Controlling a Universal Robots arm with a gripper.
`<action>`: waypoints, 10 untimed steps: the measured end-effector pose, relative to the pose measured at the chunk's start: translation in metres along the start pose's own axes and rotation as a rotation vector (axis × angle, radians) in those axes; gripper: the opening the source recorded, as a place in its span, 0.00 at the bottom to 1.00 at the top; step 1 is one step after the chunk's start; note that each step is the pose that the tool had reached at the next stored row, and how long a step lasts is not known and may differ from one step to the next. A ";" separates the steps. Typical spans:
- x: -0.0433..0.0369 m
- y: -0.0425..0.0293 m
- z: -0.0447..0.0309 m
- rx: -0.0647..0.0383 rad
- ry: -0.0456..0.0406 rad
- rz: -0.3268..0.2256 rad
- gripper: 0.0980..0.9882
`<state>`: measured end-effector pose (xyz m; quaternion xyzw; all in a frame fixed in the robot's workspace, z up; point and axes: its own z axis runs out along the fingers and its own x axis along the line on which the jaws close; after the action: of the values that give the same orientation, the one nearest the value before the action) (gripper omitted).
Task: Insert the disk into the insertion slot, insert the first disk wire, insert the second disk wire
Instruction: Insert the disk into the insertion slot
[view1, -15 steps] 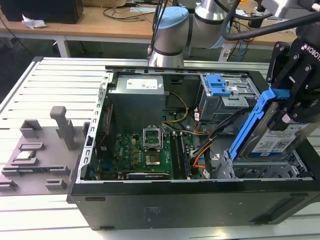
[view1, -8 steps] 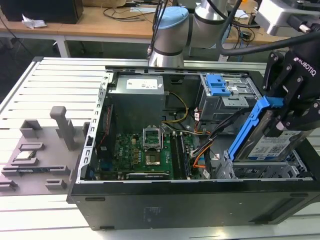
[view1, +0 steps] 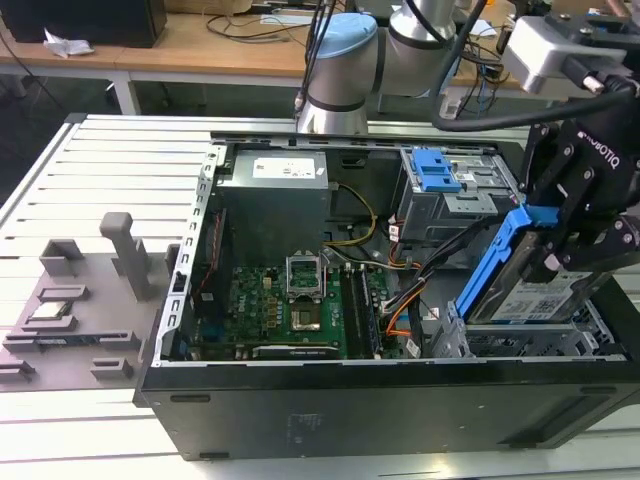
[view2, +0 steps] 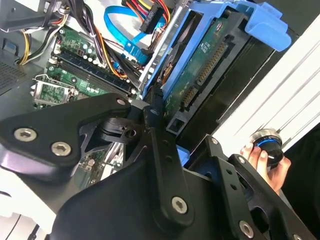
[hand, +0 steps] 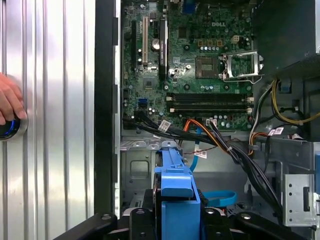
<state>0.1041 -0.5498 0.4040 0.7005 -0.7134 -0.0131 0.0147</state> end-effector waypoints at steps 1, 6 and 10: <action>0.0000 -0.0001 0.0020 0.000 0.0001 0.000 0.30; 0.0000 -0.0004 0.0113 0.000 0.0007 0.000 0.31; 0.0000 -0.0004 0.0117 0.000 0.0002 0.000 0.38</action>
<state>0.1041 -0.5498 0.3923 0.7005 -0.7134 -0.0131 0.0148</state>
